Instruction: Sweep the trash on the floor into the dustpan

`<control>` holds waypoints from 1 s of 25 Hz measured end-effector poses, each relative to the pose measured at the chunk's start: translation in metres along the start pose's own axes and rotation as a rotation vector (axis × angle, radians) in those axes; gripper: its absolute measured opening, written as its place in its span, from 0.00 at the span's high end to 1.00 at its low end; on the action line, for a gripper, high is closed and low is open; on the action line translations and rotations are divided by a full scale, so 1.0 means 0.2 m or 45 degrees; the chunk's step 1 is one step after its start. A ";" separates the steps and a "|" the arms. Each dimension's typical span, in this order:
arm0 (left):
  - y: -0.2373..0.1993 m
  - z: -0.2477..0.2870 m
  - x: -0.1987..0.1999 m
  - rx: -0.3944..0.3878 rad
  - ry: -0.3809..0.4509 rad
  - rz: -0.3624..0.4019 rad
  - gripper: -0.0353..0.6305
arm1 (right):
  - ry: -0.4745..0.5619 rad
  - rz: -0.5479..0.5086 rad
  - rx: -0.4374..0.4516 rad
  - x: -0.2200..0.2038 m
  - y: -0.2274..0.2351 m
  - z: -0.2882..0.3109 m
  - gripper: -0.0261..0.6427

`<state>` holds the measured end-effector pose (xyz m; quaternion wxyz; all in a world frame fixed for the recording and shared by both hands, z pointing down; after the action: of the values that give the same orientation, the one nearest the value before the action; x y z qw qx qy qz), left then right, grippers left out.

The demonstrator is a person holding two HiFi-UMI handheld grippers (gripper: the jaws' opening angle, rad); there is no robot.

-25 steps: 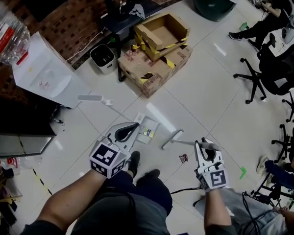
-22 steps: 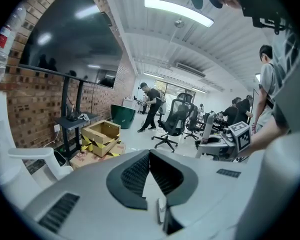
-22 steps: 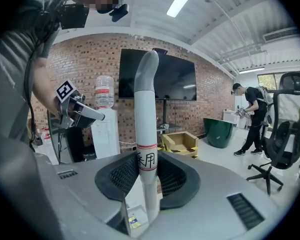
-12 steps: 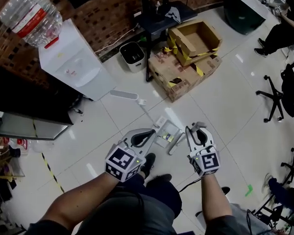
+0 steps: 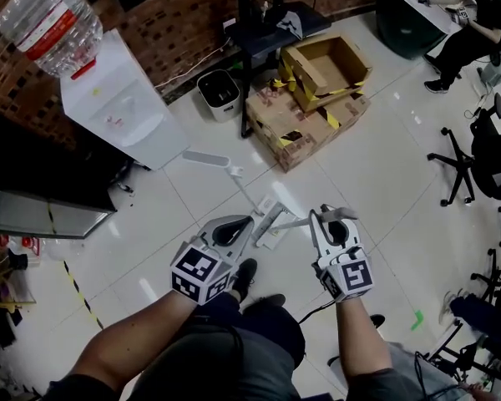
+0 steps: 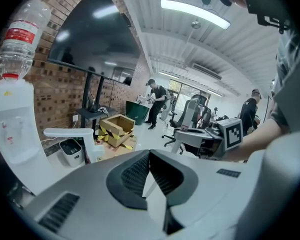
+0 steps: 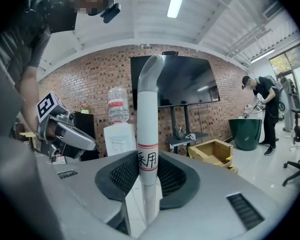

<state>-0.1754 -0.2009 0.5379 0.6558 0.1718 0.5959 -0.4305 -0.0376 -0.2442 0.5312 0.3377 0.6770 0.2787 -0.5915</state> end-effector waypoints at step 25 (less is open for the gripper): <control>1.05 0.14 0.78 -0.478 0.202 0.137 0.92 | 0.197 -0.202 -0.514 1.42 0.05 -1.20 0.78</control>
<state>-0.0084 -0.1590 0.3387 0.6495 0.1114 0.7053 -0.2615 0.1573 -0.0678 0.2688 0.3965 0.6151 0.4688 -0.4946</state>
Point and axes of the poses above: the fingertips, and each gripper's own axes: z forward along the fingers, y to its right, x out of its top, the point moved 1 cm from there along -z, backward along the fingers, and after that the axes turned 15 degrees about y, right-handed, at the moved point
